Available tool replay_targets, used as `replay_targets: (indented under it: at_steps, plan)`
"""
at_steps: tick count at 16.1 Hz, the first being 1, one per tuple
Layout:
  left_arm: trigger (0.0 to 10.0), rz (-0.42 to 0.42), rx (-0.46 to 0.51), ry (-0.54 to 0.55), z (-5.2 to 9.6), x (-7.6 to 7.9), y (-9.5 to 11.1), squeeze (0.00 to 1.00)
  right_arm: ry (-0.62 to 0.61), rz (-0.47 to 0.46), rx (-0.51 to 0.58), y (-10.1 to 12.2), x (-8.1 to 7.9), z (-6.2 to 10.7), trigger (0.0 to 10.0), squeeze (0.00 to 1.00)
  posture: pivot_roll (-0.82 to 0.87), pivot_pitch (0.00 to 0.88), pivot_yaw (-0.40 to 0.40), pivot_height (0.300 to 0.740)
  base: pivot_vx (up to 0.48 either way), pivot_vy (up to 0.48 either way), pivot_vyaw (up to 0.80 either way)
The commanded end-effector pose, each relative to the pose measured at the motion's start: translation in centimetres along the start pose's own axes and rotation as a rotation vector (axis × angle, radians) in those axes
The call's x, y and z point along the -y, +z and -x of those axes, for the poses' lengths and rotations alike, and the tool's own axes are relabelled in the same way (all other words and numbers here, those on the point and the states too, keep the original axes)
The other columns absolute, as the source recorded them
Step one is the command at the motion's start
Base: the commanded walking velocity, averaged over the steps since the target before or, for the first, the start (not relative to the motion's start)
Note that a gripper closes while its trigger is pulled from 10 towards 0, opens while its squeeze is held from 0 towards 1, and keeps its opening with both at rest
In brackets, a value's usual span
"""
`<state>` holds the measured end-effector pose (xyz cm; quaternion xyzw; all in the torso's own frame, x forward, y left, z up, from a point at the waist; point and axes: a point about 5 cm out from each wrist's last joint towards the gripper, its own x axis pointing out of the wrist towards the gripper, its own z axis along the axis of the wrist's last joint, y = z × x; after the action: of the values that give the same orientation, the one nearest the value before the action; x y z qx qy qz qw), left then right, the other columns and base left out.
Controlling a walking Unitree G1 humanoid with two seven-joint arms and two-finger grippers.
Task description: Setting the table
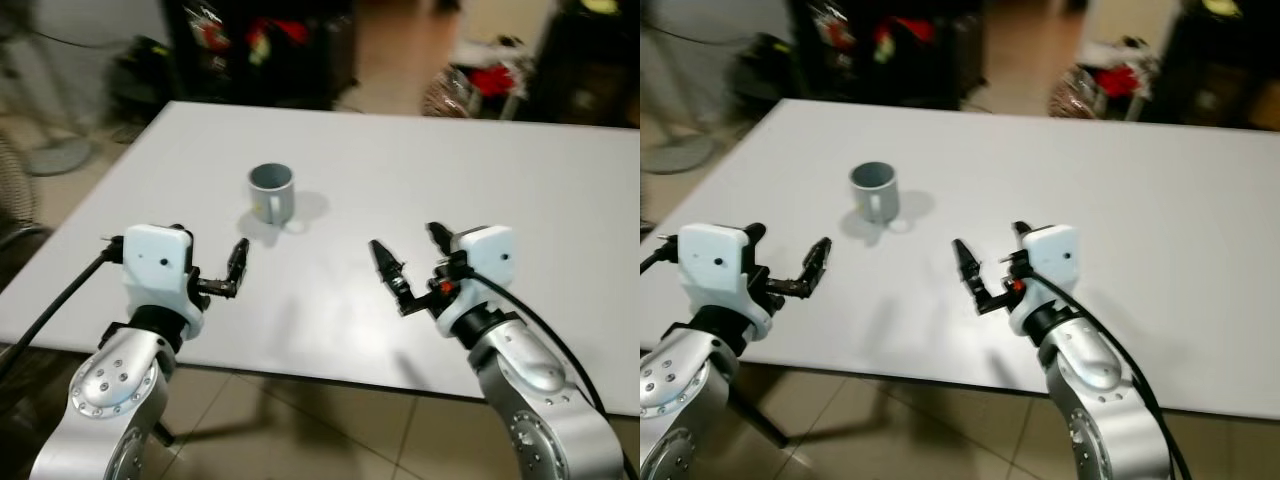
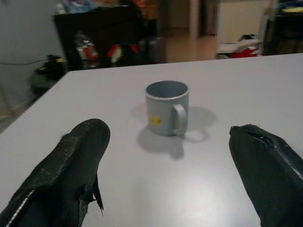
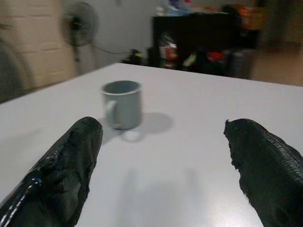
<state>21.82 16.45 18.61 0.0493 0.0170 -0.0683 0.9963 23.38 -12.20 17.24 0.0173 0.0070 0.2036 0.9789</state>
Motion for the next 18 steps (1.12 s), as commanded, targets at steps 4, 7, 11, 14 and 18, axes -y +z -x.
replay_targets:
  at_steps: [4,7,11,14,18]
  plan:
    - [10.0,-0.026,0.008,0.006,-0.3,0.0,0.2,0.00,-0.002,-0.039,-0.011,-0.2,-0.1,0.2,10.0,1.00,-0.07,0.017,0.063,0.740,0.000,0.000,0.80]
    - [10.0,-0.029,0.013,0.015,-0.3,0.0,0.3,0.00,0.007,-0.047,-0.012,-0.2,0.0,0.3,10.0,1.00,-0.06,0.016,0.061,0.740,0.000,0.000,0.80]
    - [10.0,-0.041,0.017,0.026,-0.8,0.1,0.3,0.00,-0.012,-0.068,-0.008,-0.3,0.3,0.1,10.0,1.00,-0.07,0.011,0.066,0.740,0.000,0.000,0.80]
    - [10.0,-0.030,0.013,0.028,-1.2,0.1,0.1,0.00,-0.028,-0.067,-0.008,-0.2,0.8,0.0,10.0,1.00,-0.08,0.000,0.072,0.740,0.000,0.000,0.80]
    - [10.0,-0.049,0.011,0.052,-1.5,-0.5,-0.1,0.00,-0.015,-0.055,-0.034,-0.4,1.4,0.4,10.0,1.00,-0.09,0.000,0.059,0.740,0.000,0.000,0.80]
